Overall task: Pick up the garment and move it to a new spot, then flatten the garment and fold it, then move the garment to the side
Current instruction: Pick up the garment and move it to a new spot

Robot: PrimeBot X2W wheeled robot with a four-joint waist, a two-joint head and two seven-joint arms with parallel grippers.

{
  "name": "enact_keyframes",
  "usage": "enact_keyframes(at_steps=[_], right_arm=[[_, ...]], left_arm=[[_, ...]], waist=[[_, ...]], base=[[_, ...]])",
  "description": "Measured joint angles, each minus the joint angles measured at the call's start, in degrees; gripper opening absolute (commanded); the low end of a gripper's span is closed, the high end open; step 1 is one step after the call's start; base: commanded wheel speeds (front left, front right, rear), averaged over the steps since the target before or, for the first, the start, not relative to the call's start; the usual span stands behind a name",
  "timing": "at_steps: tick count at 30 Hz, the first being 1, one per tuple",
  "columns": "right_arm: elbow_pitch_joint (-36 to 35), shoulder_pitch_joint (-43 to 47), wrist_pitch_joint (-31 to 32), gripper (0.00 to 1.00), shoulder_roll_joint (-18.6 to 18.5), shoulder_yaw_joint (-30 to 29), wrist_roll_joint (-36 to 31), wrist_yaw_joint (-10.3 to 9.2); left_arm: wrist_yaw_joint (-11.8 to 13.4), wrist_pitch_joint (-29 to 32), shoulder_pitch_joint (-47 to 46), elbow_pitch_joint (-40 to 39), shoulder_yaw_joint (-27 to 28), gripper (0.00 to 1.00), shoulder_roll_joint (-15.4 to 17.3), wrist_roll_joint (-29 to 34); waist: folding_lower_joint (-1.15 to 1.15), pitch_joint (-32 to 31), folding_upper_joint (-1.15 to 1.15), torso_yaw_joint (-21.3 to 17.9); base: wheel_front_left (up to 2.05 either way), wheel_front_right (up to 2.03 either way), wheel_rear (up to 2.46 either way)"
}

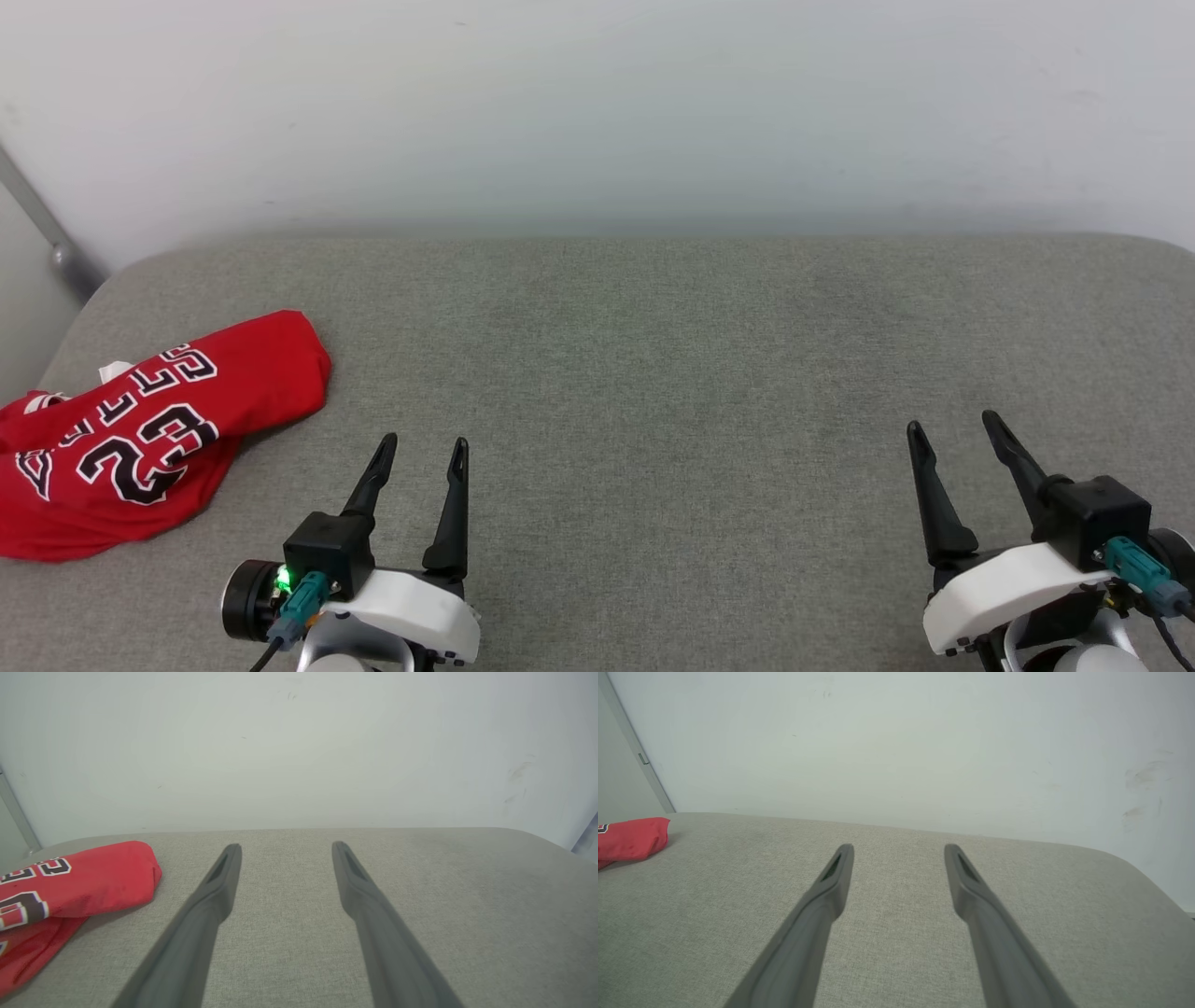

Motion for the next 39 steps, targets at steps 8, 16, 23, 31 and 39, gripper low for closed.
enact_keyframes(at_steps=[8,16,23,31,39], right_arm=[[-0.1,0.0,0.0,1.0,0.0,-0.2,0.0,0.0],[-0.9,0.6,-0.1,1.0,0.0,0.4,0.0,0.0],[-1.2,0.5,0.0,1.0,0.0,2.1,0.2,0.0],[-1.2,-0.3,0.0,1.0,0.1,4.4,0.4,0.01],[-1.3,-1.4,0.3,1.0,0.1,6.1,0.4,0.0]], left_arm=[[0.0,0.0,-0.4,0.5,0.0,1.0,0.2,0.2],[0.2,-0.1,-1.5,1.6,0.7,1.0,0.5,-0.6],[0.2,-0.1,-2.2,2.1,2.2,1.0,1.0,-2.2],[0.9,-0.1,-2.2,2.9,4.5,1.0,1.7,-4.3],[2.0,-0.1,-1.8,2.4,6.0,1.0,2.2,-5.3]], waist=[[0.0,0.0,0.0,0.7],[0.0,-0.1,0.0,4.1],[0.0,0.1,0.0,9.8],[0.0,0.5,0.0,17.0],[0.0,1.0,0.0,23.3]], base=[[0.0,0.0,0.0],[0.0,0.0,0.0],[0.0,0.0,0.0],[0.0,0.0,0.0],[0.0,0.0,0.0]])
